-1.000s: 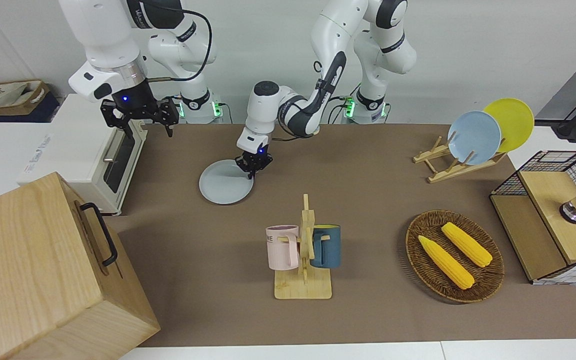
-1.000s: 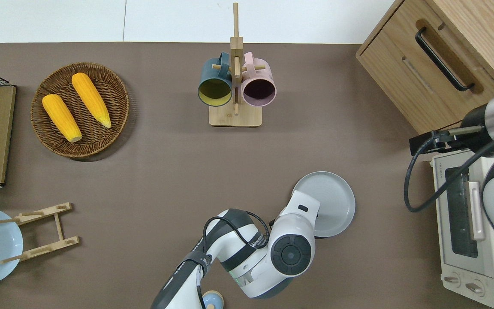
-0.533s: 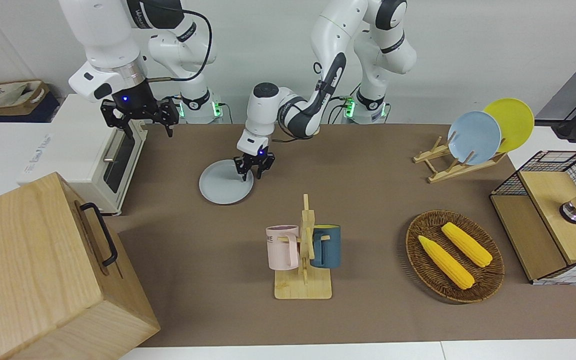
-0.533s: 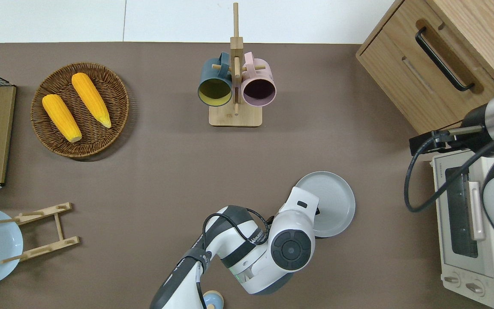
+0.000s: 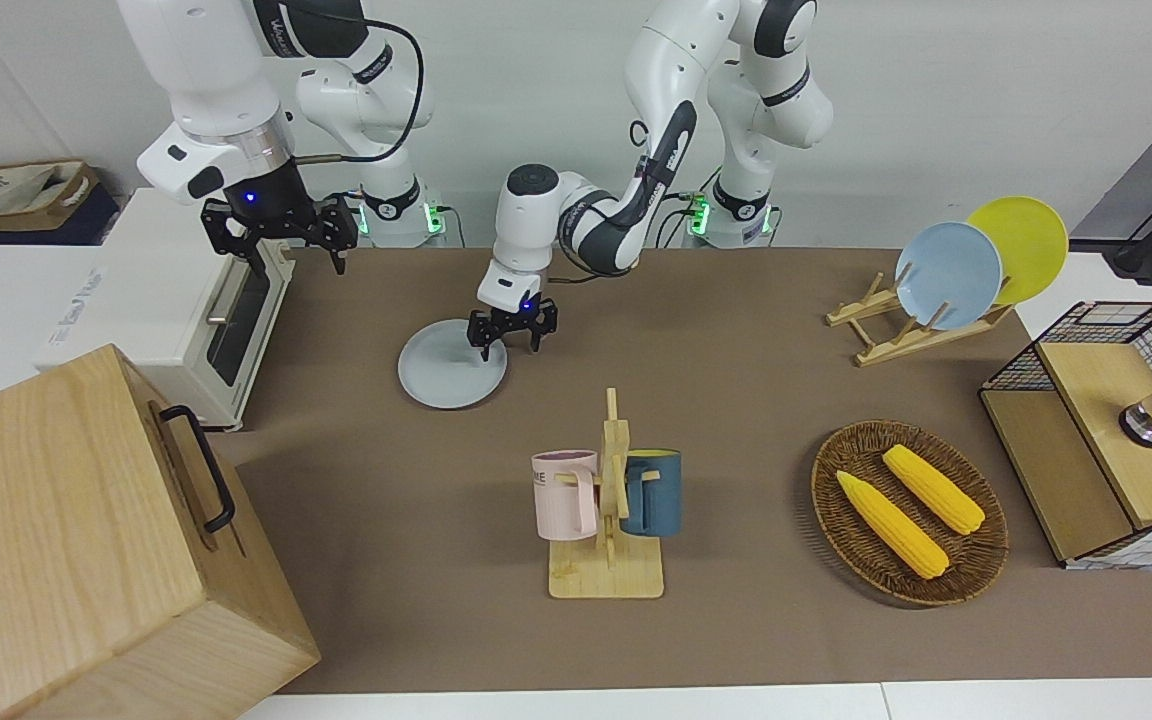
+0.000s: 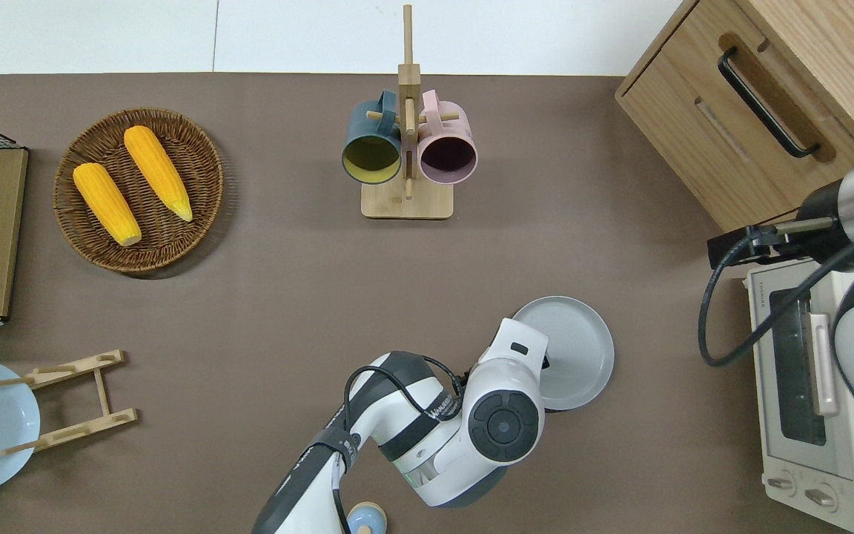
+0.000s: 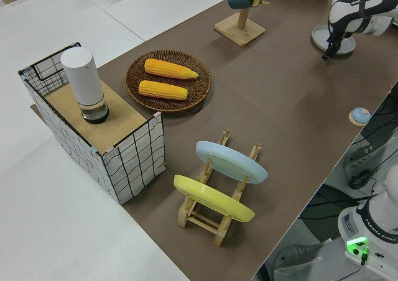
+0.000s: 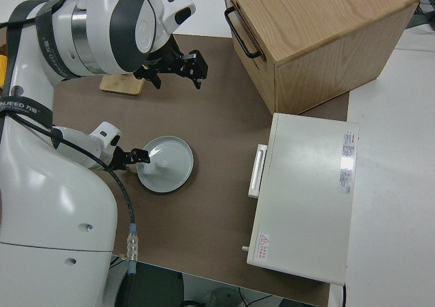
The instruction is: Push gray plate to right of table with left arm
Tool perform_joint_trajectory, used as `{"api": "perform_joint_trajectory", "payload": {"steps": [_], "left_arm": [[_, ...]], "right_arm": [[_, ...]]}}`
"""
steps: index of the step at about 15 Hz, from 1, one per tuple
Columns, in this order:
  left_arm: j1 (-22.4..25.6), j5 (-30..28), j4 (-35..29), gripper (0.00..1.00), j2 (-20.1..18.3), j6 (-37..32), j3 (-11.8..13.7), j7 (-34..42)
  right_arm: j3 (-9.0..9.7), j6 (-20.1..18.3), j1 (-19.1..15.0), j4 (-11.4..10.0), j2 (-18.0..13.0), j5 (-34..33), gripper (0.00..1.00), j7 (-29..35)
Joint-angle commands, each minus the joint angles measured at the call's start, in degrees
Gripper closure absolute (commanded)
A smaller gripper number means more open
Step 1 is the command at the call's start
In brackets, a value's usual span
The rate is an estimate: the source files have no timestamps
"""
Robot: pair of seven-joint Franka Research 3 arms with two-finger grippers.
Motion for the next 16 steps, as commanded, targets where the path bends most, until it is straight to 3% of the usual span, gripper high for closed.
{"api": "perform_joint_trajectory", "payload": {"steps": [1, 4, 7, 11, 16], "left_arm": [[2.0, 0.8, -1.3, 0.01, -4.1, -4.8, -0.4, 4.1], [4.4, -0.1, -2.9, 0.01, -7.8, -9.7, -0.6, 8.6], [7.2, -5.6, -3.0, 0.01, -11.2, -16.6, 0.0, 17.1], [15.2, -9.7, -3.1, 0.01, -17.2, -26.9, 0.0, 28.8], [23.8, -10.0, -3.0, 0.01, -22.3, -37.6, 0.2, 39.8]], "right_arm": [[-0.01, -0.6, 0.0, 0.1, -0.3, 0.4, 0.017, 0.2], [-0.01, -0.6, 0.0, 0.1, -0.3, 0.4, 0.017, 0.2], [-0.01, -0.6, 0.0, 0.1, -0.3, 0.4, 0.017, 0.2], [-0.01, -0.7, 0.0, 0.1, -0.3, 0.4, 0.017, 0.2], [-0.01, -0.6, 0.0, 0.1, -0.3, 0.4, 0.017, 0.2]]}}
